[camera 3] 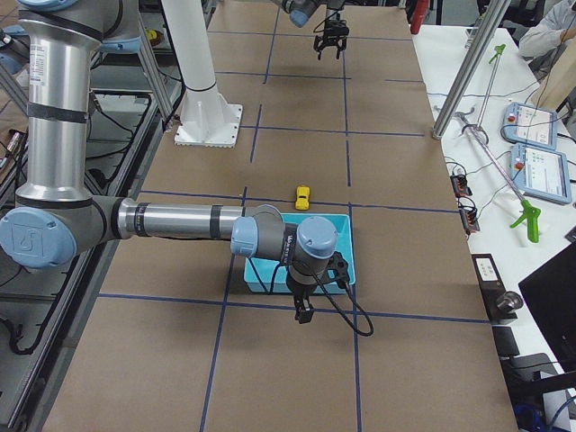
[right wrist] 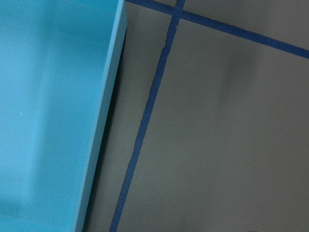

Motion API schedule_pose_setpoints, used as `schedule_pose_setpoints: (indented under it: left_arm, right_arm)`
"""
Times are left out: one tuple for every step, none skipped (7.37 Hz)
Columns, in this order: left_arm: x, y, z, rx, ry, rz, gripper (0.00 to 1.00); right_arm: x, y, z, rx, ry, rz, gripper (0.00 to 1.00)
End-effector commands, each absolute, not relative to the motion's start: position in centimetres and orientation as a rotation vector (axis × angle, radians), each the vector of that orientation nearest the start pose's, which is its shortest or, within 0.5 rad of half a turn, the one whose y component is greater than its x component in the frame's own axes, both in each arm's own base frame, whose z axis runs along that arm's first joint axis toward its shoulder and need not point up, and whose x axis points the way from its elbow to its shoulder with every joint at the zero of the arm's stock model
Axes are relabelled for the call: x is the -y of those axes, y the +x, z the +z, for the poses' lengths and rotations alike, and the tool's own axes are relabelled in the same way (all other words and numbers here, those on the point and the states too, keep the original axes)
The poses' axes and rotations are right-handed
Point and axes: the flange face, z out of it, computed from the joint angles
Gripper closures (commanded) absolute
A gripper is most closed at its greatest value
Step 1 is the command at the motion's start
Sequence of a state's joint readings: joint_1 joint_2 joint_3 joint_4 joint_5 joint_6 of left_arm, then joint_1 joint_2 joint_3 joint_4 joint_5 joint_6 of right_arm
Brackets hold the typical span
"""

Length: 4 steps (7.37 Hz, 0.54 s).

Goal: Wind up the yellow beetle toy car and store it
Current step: 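Move the right gripper over the car beside the bin while the left arm withdraws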

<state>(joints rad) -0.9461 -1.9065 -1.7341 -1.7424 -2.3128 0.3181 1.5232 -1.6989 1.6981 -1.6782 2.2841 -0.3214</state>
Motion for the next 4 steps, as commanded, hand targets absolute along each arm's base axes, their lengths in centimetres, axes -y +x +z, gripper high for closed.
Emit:
schedule_pose_setpoints:
  left_arm:
    - [55.8, 22.9, 37.6, -0.81, 0.371, 0.832, 0.0]
    - [57.3, 18.7, 38.4, -0.774, 0.307, 0.634, 0.0]
    - [58.5, 15.6, 39.7, -0.721, 0.24, 0.432, 0.0]
    - [59.0, 12.6, 40.6, -0.701, 0.145, 0.28, 0.0]
  right_arm:
    - [43.5, 4.8, 66.5, 0.722, 0.003, -0.312, 0.0]
    - [45.0, 4.2, 65.1, 0.722, 0.025, -0.325, 0.0]
    - [47.8, 1.1, 62.4, 0.73, 0.058, -0.401, 0.0]
    - [50.9, -3.2, 57.4, 0.724, 0.117, -0.506, 0.0]
